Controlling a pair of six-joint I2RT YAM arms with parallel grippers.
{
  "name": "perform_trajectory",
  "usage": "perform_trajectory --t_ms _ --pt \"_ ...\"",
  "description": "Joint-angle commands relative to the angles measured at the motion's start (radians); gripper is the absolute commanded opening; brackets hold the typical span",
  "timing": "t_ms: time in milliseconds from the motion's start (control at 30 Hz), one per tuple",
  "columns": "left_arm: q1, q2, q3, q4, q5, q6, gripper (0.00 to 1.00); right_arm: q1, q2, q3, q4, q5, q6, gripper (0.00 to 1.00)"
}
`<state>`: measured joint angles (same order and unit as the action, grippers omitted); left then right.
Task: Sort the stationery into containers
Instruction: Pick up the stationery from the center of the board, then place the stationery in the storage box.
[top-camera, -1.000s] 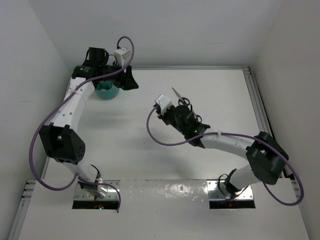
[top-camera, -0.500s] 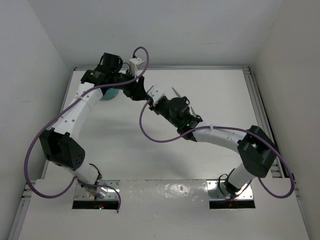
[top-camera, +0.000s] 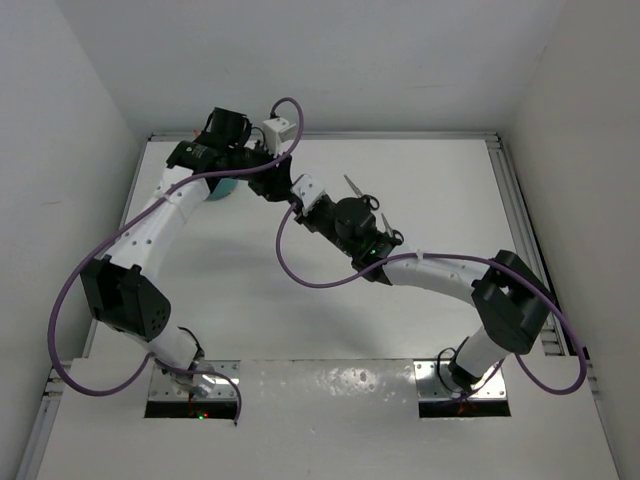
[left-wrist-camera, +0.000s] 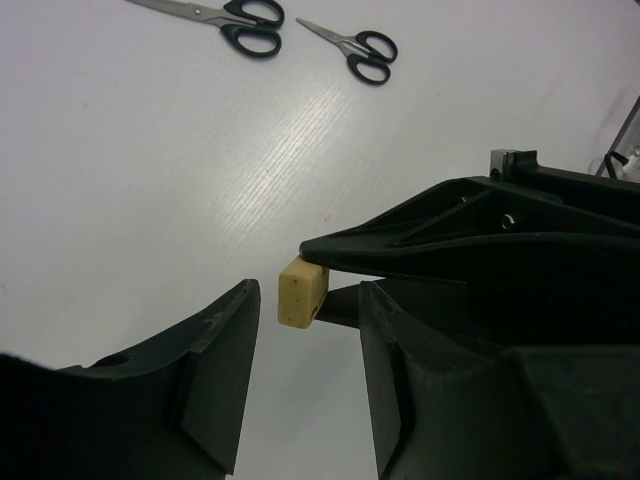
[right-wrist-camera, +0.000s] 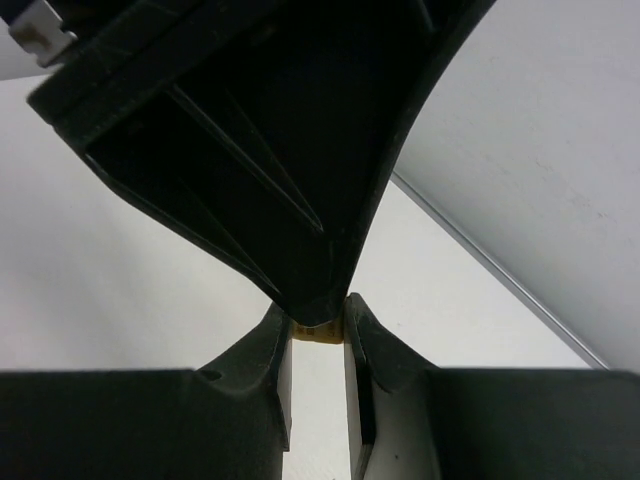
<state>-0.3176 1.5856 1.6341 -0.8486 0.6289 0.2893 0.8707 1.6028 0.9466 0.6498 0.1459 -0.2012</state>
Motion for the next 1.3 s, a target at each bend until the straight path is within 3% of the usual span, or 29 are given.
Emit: perform_trajectory --t_ms 0,133,433,600,633,700,733,767,867,1033,1267 --pt "-0.009 -0.036 -0.014 0.017 -0.037 0.028 0.42 0.007 -0.032 0.018 0.076 -0.022 0.019 0.00" --pt "0.002 -0.035 -0.036 0.025 0.012 0.022 0.39 0.008 -0.040 0.015 0.086 -0.037 0.032 0.00" --pt "0.003 -0.039 -0.031 0.010 0.089 0.019 0.00 0.008 -0.046 0.011 0.099 -0.035 0.043 0.00" --pt "0.008 -0.039 -0.034 -0.001 0.121 0.022 0.00 0.008 -0.044 0.009 0.097 -0.025 0.063 0.01" --pt "0.011 -0.041 -0.034 0.003 0.123 0.022 0.00 0.008 -0.043 0.008 0.097 -0.019 0.065 0.25" --pt "0.031 -0.039 -0.039 0.016 0.111 0.013 0.00 0.008 -0.040 0.000 0.099 0.000 0.069 0.47" --pt "0.041 -0.039 -0.043 0.037 0.103 0.011 0.00 0.007 -0.038 -0.008 0.097 0.012 0.072 0.62" --pt "0.073 -0.038 -0.046 0.052 0.091 0.004 0.00 0.008 -0.040 -0.015 0.100 0.049 0.077 0.69" --pt "0.145 -0.021 -0.054 0.124 0.078 -0.032 0.00 0.008 -0.056 -0.063 0.129 0.099 0.092 0.81" --pt "0.212 0.034 -0.049 0.295 0.016 -0.095 0.00 0.008 -0.089 -0.138 0.148 0.165 0.108 0.86" --pt "0.270 0.192 0.046 0.421 -0.329 -0.068 0.00 0.007 -0.124 -0.219 0.131 0.257 0.125 0.87"
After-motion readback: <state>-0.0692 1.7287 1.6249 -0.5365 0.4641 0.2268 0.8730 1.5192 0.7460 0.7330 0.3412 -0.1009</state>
